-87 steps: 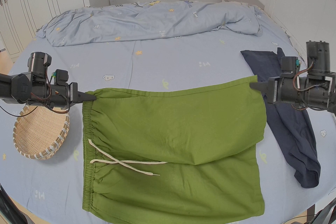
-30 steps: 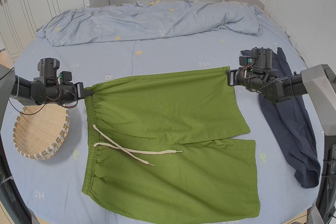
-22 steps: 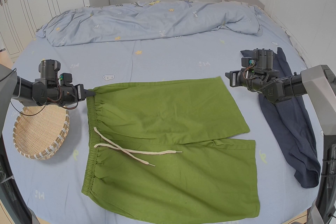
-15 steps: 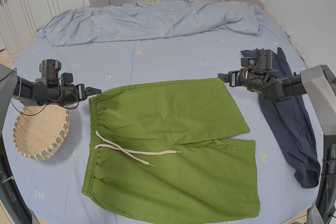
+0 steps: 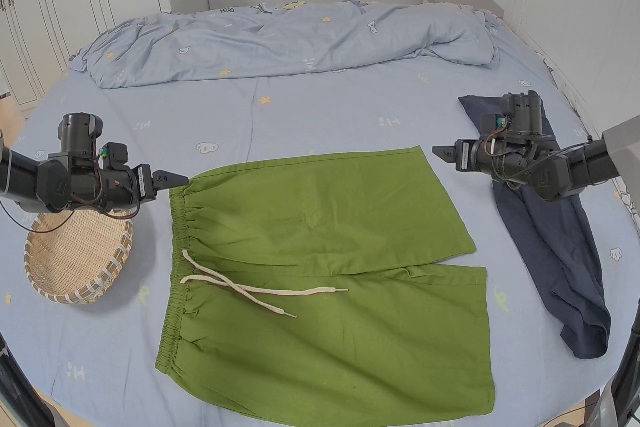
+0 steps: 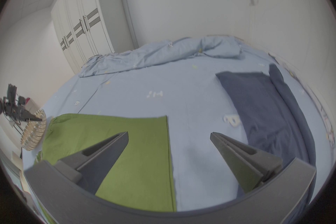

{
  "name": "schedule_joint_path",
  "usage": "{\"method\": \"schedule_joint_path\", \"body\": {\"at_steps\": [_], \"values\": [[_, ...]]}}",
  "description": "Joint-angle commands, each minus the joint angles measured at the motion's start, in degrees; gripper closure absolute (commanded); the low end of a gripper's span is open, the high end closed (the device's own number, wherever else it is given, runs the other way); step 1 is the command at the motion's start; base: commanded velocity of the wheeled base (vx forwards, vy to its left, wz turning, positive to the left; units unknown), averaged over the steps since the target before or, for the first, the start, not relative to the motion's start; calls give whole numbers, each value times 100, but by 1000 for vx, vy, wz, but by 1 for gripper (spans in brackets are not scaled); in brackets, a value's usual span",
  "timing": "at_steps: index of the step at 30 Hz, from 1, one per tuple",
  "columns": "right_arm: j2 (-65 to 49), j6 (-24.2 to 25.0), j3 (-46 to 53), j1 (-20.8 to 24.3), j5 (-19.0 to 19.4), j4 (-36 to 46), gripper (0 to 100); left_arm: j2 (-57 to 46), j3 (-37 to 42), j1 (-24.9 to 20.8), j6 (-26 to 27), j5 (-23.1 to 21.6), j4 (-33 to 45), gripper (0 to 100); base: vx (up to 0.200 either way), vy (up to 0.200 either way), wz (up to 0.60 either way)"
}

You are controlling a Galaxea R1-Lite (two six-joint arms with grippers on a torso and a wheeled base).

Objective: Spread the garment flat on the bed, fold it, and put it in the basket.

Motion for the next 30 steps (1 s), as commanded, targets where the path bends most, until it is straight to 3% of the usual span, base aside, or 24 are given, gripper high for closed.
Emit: {"method": "schedule_joint_path", "body": {"at_steps": [1, 2, 6, 8, 9, 12, 20, 30], "values": [[-1670, 702, 1974, -34, 168, 8, 0, -1304, 1619, -152, -246, -53, 17, 0, 0, 0, 0], [-2189, 992, 2836, -34, 415, -18, 0, -1497, 2260, -161, -246, -53, 8, 0, 0, 0, 0], [-2778, 1484, 3732, -42, 951, -1, 0, -1761, 3078, -117, -263, -150, -1, 0, 0, 0, 0], [-2804, 1502, 3776, -42, 977, -1, 0, -1779, 3131, -108, -263, -185, -1, 0, 0, 0, 0], [-2962, 1607, 4128, -60, 1056, -1, 0, -1954, 3579, -11, -272, -536, -1, 0, 0, 0, 0], [-3103, 1599, 4304, 2, 1039, -1, 0, -2104, 3957, 86, -263, -941, -1, 0, 0, 0, 0], [-3622, 1581, 4488, -69, 1047, 280, 0, -1620, 4159, 323, -193, -1064, -18, 0, 0, 0, 0], [-3701, 1563, 4541, 2, 1047, 289, 0, -680, 4176, 393, -35, -906, -308, 0, 0, 0, 0]]}}
